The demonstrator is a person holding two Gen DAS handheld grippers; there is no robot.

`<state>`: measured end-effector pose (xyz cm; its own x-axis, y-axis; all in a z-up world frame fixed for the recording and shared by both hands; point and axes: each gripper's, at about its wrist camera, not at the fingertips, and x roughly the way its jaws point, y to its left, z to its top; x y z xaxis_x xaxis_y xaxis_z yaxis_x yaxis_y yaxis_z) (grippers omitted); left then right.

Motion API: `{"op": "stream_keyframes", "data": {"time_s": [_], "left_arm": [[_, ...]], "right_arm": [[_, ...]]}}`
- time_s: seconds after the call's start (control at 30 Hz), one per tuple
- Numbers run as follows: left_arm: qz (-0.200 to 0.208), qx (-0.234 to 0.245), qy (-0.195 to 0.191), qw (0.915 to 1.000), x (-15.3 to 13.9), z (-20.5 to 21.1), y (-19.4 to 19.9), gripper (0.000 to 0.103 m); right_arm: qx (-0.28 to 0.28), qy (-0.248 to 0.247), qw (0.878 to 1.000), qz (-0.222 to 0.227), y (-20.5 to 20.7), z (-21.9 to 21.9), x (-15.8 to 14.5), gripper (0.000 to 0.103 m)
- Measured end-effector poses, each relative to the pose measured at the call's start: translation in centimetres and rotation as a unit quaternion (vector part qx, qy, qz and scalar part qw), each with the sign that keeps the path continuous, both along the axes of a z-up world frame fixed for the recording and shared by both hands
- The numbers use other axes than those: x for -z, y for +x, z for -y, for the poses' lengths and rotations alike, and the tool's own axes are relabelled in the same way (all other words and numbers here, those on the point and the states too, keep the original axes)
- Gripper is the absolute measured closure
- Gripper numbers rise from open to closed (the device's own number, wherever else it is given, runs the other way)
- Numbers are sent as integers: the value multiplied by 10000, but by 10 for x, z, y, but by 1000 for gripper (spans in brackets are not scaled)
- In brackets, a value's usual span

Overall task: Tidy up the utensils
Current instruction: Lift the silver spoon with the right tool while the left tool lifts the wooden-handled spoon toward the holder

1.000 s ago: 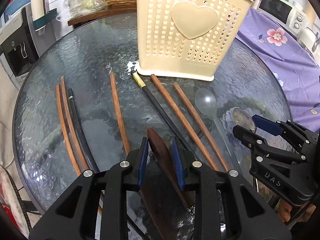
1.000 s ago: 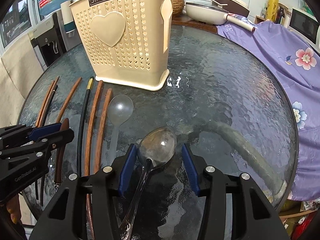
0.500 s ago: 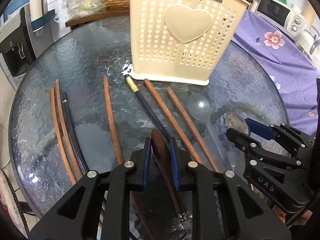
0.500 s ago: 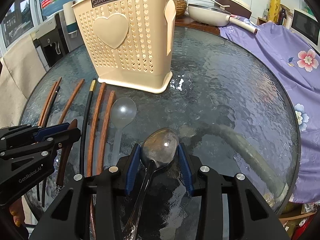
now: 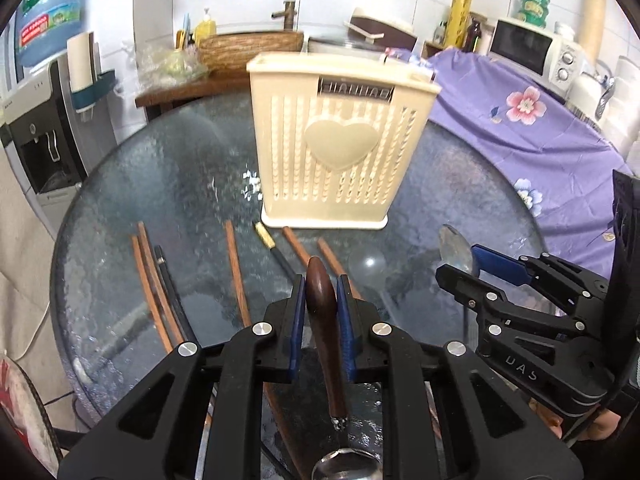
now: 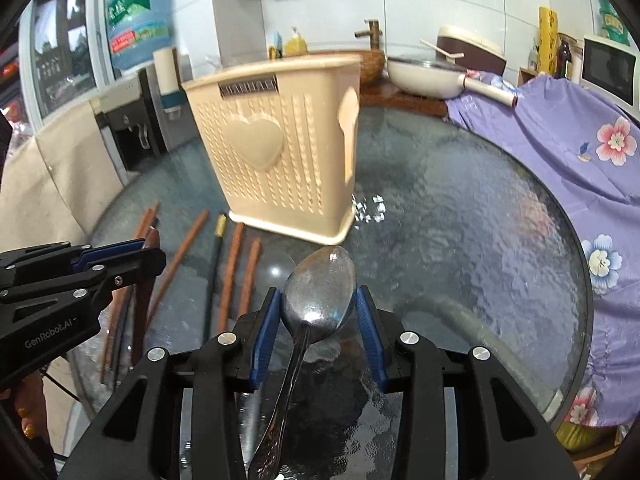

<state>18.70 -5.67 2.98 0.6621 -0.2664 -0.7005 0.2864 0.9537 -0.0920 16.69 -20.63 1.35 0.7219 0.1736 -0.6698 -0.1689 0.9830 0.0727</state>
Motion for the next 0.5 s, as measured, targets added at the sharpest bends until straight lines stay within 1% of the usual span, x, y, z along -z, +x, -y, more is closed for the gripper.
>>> {"op": "stream_keyframes", "data": {"time_s": [0.17,0.33,0.5], "left_arm": [[305,62,-95,9995,-22,-3,-13,87],[466,68,-112,9988,-32,-6,-23,87],[616,54,-150,9980,-42,-10,-29,87]], "right_arm": [[-120,72,9996,231,-7,1,-13,65],[-125,45,9995,288,-12,-1,-20,65],[-145,-68,9988,470,-20,-5,-31,65]]}}
